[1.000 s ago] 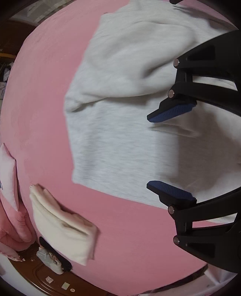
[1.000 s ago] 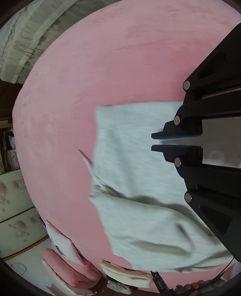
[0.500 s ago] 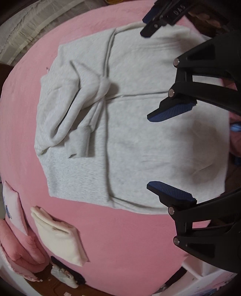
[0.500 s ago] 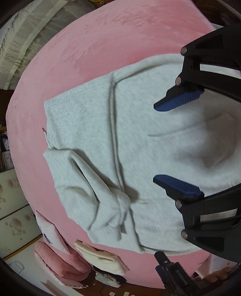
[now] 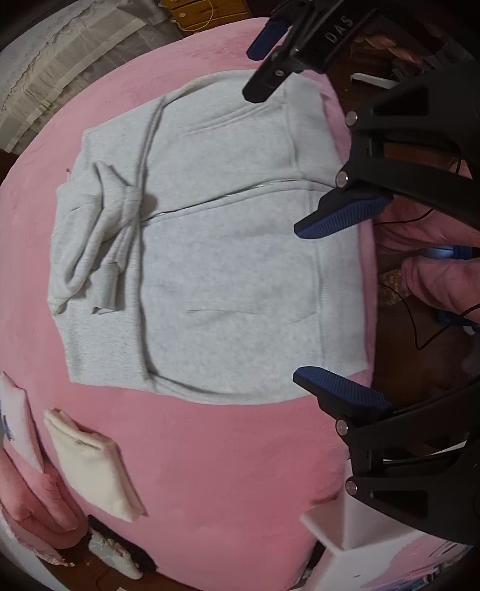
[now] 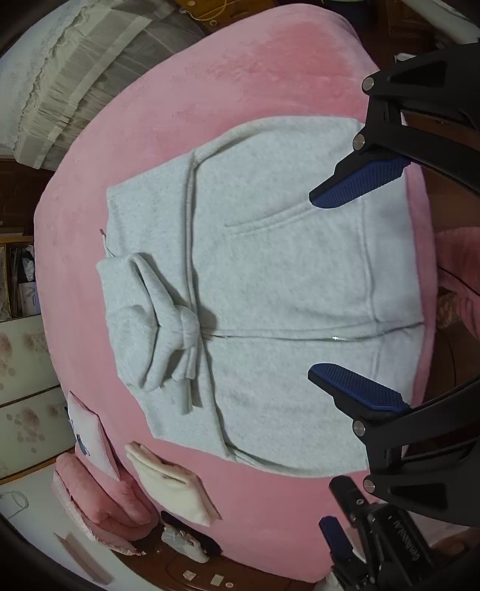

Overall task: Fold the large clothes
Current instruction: 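Move both grippers down to the ribbed hoodie hem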

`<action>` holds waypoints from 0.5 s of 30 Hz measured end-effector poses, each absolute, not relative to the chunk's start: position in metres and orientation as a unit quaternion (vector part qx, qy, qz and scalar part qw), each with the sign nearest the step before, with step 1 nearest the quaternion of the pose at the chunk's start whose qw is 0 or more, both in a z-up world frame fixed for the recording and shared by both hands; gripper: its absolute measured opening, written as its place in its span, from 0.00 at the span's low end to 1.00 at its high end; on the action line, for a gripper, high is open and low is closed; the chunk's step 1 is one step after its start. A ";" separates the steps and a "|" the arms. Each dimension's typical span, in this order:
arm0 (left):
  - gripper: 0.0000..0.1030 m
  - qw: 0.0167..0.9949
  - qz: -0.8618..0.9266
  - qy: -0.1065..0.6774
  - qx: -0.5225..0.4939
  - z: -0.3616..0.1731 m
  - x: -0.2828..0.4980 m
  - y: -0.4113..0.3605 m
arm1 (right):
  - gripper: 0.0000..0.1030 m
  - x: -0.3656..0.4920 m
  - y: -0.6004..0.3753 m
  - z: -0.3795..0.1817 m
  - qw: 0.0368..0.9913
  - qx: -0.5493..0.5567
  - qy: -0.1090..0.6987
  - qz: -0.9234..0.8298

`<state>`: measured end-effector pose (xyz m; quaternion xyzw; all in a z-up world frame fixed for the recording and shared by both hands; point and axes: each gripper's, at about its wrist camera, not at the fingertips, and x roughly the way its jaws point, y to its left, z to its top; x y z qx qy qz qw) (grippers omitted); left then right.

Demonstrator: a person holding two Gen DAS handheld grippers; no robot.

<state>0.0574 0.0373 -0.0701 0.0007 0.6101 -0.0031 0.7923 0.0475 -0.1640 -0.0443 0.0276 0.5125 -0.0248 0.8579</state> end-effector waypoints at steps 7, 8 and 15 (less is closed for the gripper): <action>0.67 0.780 -0.006 0.621 -0.077 -0.090 0.024 0.060 | 0.85 0.011 -0.169 -0.062 0.857 0.038 0.514 0.007; 0.67 0.780 -0.002 0.621 -0.080 -0.095 0.023 0.063 | 0.85 0.004 -0.173 -0.066 0.855 0.039 0.518 0.010; 0.67 0.759 0.041 0.647 -0.067 -0.130 0.009 0.097 | 0.85 -0.025 -0.217 -0.092 0.830 0.062 0.554 0.001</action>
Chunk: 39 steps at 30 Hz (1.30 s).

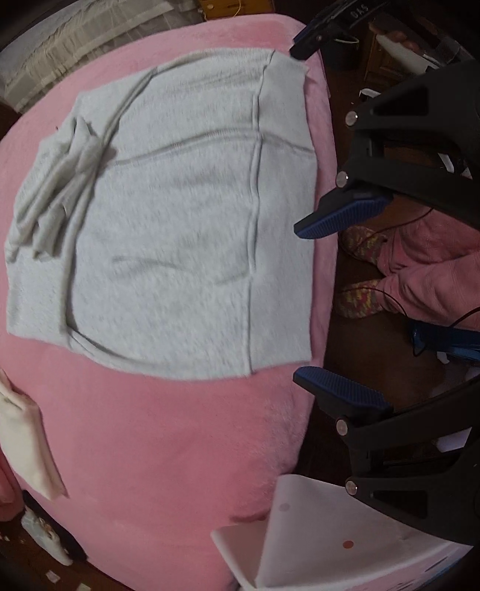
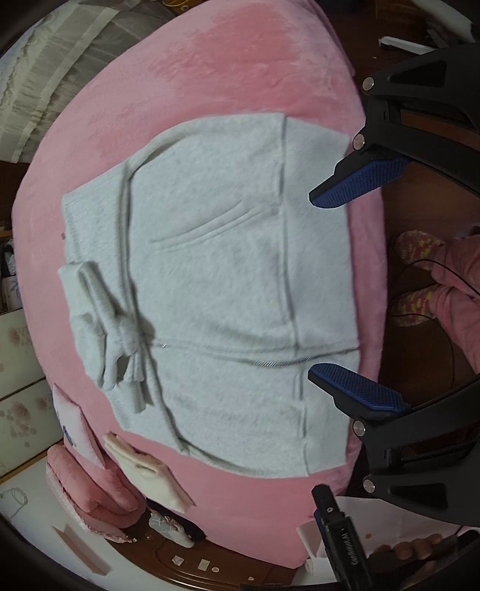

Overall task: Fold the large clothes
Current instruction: 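Move both grippers down to the ribbed hoodie hem, then grasp the ribbed hem with both grippers and lift it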

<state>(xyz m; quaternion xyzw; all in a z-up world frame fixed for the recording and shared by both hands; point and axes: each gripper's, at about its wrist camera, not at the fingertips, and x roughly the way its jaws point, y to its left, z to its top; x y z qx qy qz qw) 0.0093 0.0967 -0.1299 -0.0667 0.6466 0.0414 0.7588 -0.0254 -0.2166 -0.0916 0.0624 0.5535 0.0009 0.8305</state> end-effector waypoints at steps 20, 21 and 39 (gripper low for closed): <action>0.68 0.727 0.013 0.654 -0.207 -0.230 -0.019 0.197 | 0.45 -0.014 -0.402 -0.181 0.758 0.251 0.598 -0.077; 0.68 0.728 0.005 0.652 -0.213 -0.231 -0.020 0.199 | 0.39 -0.011 -0.403 -0.184 0.756 0.255 0.599 -0.074; 0.22 0.715 -0.010 0.647 -0.265 -0.247 0.027 0.183 | 0.10 -0.009 -0.372 -0.141 0.775 0.193 0.602 -0.002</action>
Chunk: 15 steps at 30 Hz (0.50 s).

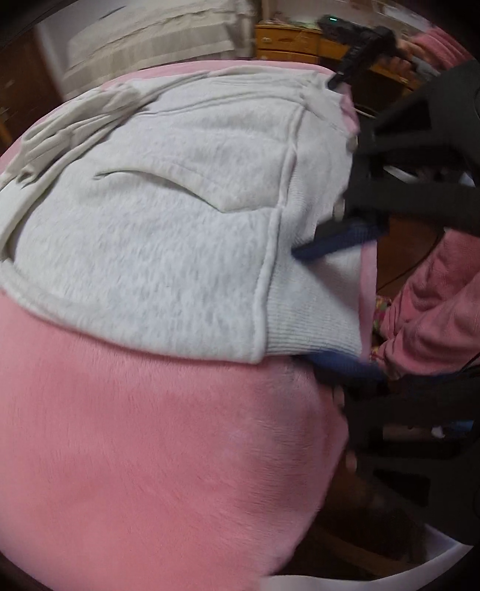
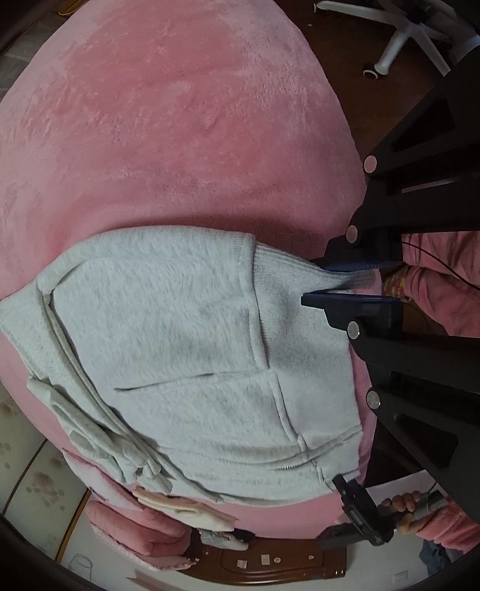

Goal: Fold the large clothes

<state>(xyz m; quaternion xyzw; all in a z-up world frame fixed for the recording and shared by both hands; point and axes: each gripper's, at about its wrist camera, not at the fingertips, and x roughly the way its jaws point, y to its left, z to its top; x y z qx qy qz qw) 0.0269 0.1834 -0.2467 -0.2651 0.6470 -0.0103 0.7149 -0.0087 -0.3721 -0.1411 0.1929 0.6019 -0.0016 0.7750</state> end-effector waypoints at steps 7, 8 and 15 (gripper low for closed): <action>0.06 0.691 0.080 0.580 -0.425 -0.202 0.006 0.188 | 0.09 -0.012 -0.353 -0.095 0.782 0.240 0.575 -0.001; 0.06 0.687 0.087 0.575 -0.435 -0.196 0.006 0.184 | 0.08 -0.010 -0.349 -0.085 0.781 0.263 0.566 -0.003; 0.03 0.664 0.119 0.591 -0.442 -0.125 0.045 0.165 | 0.07 0.019 -0.320 -0.019 0.787 0.321 0.527 0.021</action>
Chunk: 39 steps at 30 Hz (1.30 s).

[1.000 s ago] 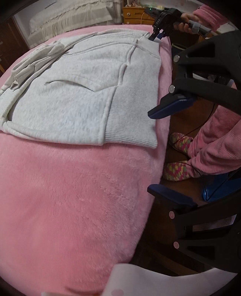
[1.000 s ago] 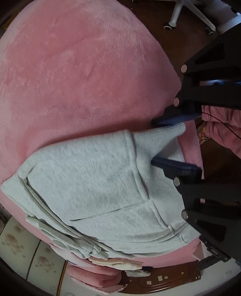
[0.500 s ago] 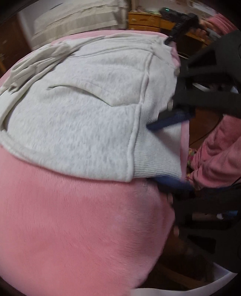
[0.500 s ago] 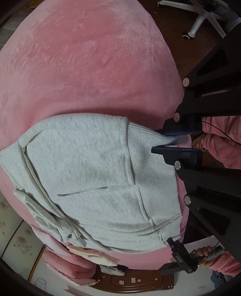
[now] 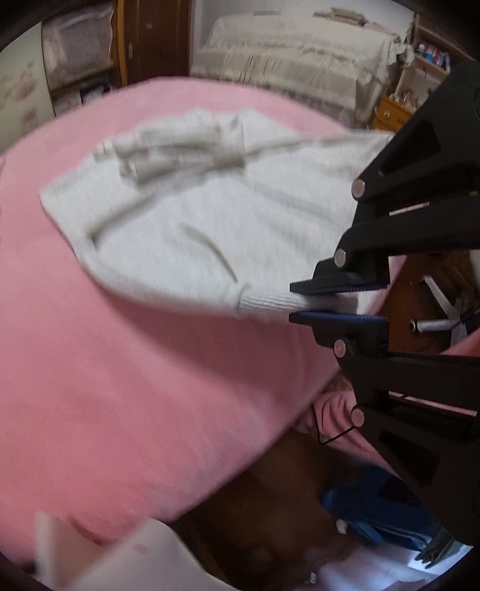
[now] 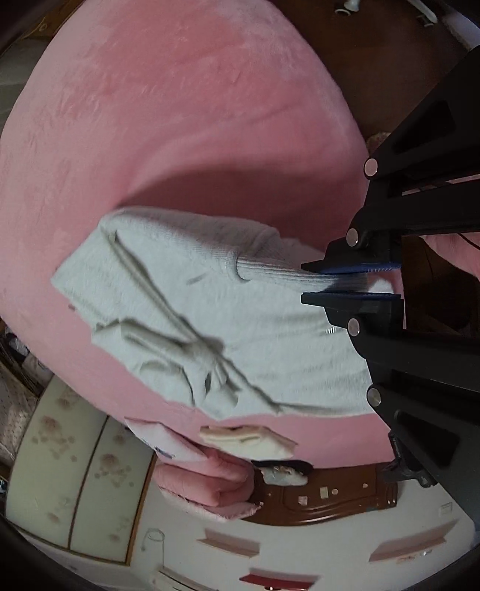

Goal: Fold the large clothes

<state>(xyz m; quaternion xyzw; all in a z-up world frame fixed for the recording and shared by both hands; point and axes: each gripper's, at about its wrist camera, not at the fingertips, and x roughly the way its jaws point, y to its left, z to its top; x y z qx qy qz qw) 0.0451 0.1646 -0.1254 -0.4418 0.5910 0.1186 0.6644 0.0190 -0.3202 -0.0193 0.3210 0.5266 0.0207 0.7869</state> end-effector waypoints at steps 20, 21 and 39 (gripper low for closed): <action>0.02 0.705 0.066 0.543 -0.452 0.038 0.314 0.237 | 0.05 0.234 -0.358 0.160 0.829 0.383 0.406 0.002; 0.02 0.705 0.066 0.548 -0.446 0.032 0.336 0.239 | 0.05 0.253 -0.357 0.161 0.831 0.377 0.408 -0.006; 0.03 0.699 0.057 0.630 -0.333 -0.135 0.559 0.217 | 0.05 0.528 -0.366 0.066 0.809 0.334 0.464 -0.135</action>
